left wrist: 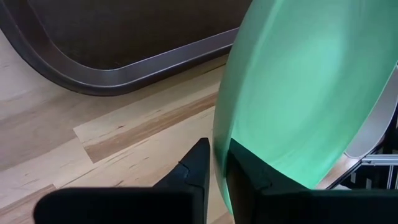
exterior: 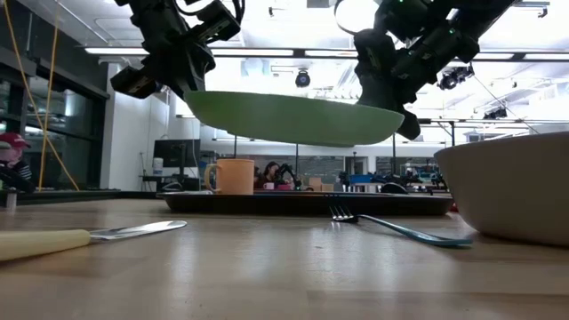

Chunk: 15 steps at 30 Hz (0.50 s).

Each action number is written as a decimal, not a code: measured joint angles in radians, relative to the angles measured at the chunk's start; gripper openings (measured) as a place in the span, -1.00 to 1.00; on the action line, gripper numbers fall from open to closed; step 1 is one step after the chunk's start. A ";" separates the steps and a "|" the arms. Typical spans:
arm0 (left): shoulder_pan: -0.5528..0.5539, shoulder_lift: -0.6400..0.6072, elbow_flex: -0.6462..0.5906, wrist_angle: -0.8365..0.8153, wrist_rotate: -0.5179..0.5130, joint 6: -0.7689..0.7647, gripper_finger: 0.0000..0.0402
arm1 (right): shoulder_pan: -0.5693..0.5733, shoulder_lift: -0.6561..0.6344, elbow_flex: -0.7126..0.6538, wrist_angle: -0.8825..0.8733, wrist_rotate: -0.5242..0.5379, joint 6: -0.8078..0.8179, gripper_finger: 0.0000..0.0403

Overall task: Set up tray
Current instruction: Put the green plate on the brown serving tray to the bottom right of the yellow mug

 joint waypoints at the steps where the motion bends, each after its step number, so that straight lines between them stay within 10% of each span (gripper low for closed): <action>1: 0.000 0.000 0.000 0.000 -0.002 0.000 -0.63 | -0.003 0.000 0.000 -0.003 -0.002 0.002 -1.00; 15: 0.000 -0.017 0.000 0.010 0.011 0.023 -0.62 | -0.032 -0.001 0.001 -0.033 -0.025 0.010 -1.00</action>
